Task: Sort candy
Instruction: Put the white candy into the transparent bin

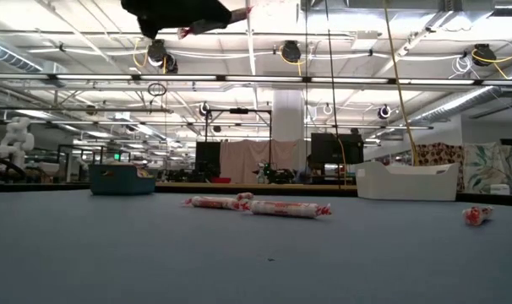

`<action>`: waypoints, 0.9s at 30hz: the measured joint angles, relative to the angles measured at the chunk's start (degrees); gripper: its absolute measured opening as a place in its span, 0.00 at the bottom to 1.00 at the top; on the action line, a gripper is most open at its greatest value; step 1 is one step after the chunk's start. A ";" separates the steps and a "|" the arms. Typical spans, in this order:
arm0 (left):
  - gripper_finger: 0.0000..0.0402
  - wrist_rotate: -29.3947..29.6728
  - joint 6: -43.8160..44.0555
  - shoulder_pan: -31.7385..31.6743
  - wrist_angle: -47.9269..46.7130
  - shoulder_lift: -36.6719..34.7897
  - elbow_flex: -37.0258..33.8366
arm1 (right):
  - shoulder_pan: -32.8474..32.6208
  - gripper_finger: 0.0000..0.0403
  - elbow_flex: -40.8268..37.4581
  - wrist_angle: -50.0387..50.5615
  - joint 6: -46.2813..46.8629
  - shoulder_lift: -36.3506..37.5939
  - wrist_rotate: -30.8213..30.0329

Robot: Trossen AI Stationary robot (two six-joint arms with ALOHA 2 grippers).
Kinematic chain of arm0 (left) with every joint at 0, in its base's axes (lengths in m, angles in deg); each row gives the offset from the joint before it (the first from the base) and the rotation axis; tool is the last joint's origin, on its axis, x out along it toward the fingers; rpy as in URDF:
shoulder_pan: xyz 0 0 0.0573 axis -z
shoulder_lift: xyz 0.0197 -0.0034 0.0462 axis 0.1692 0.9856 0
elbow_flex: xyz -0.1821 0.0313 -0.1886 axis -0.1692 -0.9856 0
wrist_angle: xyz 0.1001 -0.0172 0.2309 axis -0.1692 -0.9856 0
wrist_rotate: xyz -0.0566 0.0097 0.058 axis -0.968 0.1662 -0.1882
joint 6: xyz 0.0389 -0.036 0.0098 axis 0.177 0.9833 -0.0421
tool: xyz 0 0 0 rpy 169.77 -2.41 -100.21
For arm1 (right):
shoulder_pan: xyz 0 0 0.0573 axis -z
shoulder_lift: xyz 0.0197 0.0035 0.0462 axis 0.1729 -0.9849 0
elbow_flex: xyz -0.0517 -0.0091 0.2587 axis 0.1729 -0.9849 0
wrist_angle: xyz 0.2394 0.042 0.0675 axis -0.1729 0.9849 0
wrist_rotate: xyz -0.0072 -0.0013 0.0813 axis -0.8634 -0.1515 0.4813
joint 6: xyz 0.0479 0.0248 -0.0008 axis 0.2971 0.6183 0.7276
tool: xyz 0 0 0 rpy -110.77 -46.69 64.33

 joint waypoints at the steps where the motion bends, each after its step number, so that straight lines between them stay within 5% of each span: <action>1: 0.14 -0.01 3.54 0.00 0.00 0.00 0.00 | 0.18 0.36 0.00 -1.16 -0.43 0.00 -0.97; 7: 0.14 -1.63 18.56 0.00 -0.07 0.00 0.00 | 2.11 0.36 0.02 -4.76 1.26 -0.43 -1.30; 16: 0.14 -3.38 27.44 0.00 -0.03 0.00 0.00 | 3.72 0.36 0.00 -8.15 7.22 -6.35 -0.78; 20: 0.14 -5.13 26.54 0.00 0.13 0.00 0.00 | 3.72 0.36 0.00 -11.42 4.11 -7.06 0.06; 27: 0.14 -9.85 12.05 0.00 0.75 0.00 -0.02 | 5.26 0.38 0.02 -11.64 -3.08 -5.46 7.53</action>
